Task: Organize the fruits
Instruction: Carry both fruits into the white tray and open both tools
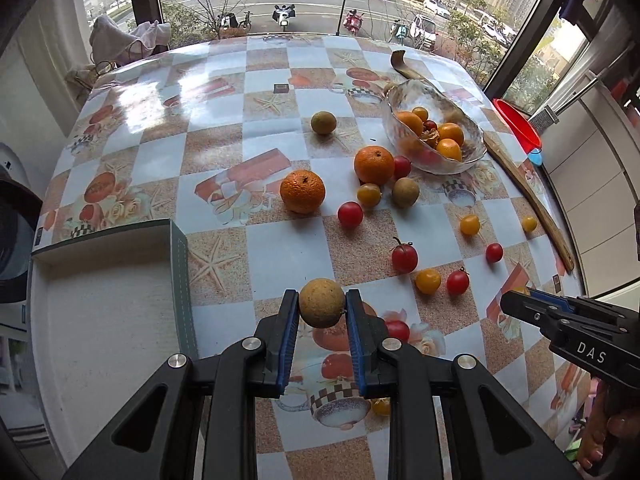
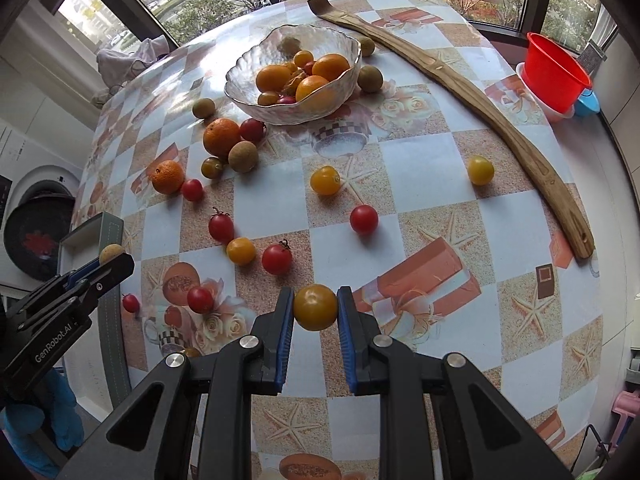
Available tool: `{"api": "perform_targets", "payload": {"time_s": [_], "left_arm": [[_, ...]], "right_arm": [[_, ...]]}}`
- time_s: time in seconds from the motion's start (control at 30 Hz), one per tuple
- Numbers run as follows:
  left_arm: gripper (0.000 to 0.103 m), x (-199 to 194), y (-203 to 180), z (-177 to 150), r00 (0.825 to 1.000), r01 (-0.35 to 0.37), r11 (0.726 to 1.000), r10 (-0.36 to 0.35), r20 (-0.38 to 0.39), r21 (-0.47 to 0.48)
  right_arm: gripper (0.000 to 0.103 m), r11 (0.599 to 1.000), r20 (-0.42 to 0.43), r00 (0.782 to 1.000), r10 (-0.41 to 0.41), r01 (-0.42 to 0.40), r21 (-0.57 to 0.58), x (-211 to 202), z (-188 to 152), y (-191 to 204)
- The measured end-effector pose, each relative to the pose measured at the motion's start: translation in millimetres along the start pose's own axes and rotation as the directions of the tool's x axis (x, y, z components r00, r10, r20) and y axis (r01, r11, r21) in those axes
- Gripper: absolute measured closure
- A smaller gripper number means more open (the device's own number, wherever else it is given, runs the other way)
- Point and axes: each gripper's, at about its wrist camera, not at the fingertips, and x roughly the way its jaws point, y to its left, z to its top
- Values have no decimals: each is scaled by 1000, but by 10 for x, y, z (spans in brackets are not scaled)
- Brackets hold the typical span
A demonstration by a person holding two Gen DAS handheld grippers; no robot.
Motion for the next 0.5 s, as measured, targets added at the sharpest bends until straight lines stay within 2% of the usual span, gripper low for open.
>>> {"api": "perform_targets", "payload": {"time_s": [0.23, 0.5], "left_arm": [[78, -193, 631, -97, 998, -65, 994, 67, 18, -85], [78, -234, 1515, -318, 983, -181, 965, 182, -8, -190]], "right_arm": [[80, 991, -23, 997, 76, -78, -105, 112, 92, 772], [80, 956, -89, 980, 178, -194, -221, 389, 153, 1811]]}}
